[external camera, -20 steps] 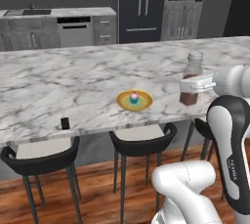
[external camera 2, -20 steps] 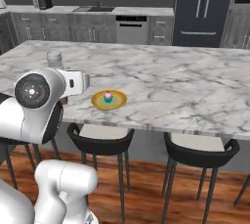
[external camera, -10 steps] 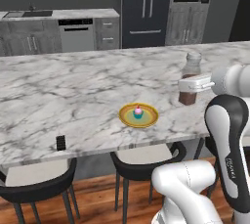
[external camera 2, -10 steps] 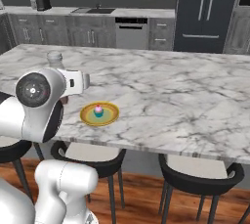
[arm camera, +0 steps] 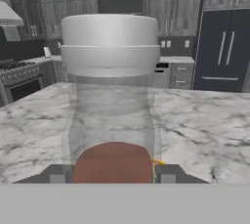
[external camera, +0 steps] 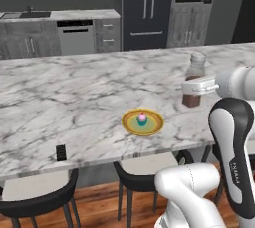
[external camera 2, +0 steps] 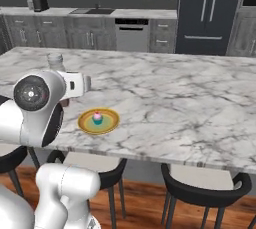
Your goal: Take the cinnamon bottle from the cabinet and place it on the dining table, next to the plate with the cupcake. Then take the chocolate from the dining counter and place it on the cupcake plate.
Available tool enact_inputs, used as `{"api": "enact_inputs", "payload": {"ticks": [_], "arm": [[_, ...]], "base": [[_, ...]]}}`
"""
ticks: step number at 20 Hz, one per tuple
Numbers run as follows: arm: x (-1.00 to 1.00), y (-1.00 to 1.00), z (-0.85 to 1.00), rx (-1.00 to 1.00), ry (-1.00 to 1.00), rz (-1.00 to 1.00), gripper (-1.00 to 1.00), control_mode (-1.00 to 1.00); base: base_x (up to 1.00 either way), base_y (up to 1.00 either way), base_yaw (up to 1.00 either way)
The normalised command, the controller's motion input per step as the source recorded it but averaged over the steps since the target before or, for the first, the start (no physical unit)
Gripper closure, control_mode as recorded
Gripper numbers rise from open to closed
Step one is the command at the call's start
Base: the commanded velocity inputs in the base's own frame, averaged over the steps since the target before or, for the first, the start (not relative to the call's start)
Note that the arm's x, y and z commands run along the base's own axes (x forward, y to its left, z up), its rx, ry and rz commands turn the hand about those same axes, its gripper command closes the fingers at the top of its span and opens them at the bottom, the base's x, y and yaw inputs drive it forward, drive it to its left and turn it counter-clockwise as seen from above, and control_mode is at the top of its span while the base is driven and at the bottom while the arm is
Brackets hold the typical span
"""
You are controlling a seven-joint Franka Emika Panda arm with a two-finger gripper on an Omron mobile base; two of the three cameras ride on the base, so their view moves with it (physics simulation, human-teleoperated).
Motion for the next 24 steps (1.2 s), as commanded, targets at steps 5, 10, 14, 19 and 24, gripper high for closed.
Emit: {"api": "enact_inputs", "payload": {"ticks": [5, 10, 14, 19, 24], "arm": [[0.00, 0.00, 0.00, 0.00, 0.00, 0.00, 1.00, 1.00], [0.40, -0.52, -0.36, 0.08, 0.07, 0.05, 1.00, -1.00], [0.93, -0.98, -0.87, -0.01, -0.01, 0.23, 1.00, -1.00], [1.00, -0.66, -1.00, -0.16, -0.01, 0.25, 1.00, -1.00], [0.98, -0.32, -0.95, -0.17, -0.01, 0.22, 1.00, -1.00]], "base": [[0.49, 0.00, -0.07], [0.00, 0.00, 0.00], [0.00, 0.00, 0.00], [0.00, 0.00, 0.00], [0.00, 0.00, 0.00]]}}
